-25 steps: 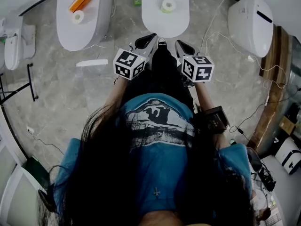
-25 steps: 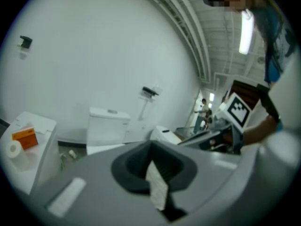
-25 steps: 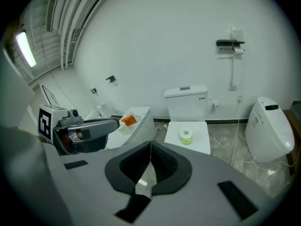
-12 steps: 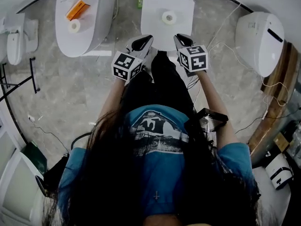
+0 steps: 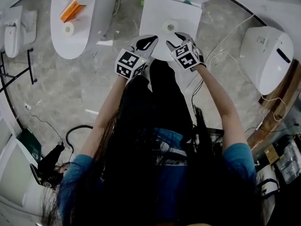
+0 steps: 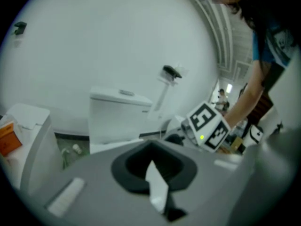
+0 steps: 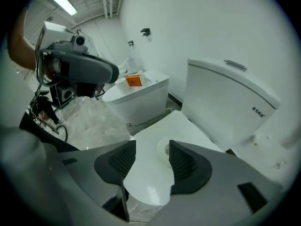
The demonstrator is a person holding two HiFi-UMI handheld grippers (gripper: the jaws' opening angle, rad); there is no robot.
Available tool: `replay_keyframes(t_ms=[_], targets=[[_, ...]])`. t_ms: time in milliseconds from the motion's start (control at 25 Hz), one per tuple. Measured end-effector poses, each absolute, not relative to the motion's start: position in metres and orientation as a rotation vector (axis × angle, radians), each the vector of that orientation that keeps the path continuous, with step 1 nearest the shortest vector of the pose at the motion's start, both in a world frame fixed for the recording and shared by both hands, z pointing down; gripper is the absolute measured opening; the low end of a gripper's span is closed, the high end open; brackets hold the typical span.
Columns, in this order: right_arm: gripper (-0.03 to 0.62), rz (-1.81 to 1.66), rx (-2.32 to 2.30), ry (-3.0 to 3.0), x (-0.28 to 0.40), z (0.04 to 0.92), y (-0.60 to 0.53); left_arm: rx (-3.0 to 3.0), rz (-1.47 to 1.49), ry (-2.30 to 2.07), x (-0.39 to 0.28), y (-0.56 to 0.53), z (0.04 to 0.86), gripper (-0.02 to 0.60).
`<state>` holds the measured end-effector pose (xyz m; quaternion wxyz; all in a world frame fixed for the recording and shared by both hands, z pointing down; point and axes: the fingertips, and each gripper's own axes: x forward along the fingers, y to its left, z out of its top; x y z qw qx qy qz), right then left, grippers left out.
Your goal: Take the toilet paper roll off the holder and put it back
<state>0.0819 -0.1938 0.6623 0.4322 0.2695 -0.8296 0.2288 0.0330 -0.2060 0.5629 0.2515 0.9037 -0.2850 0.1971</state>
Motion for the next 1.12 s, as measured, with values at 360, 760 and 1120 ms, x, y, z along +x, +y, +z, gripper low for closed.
replay_keyframes(t_ms=[360, 760, 1120], targets=[[0.416, 0.250, 0.494, -1.918, 0.085, 0.768, -0.231, 2.404, 0.579, -0.769, 0.037, -0.232, 0.618, 0.000], [0.456, 0.162, 0.322, -1.761, 0.087, 0.835, -0.240, 2.341, 0.551, -0.814, 0.032, -0.236, 0.638, 0.000], [0.456, 0.149, 0.272, -1.729, 0.081, 0.848, -0.240, 2.322, 0.559, -0.844, 0.021, -0.232, 0.643, 0.000]])
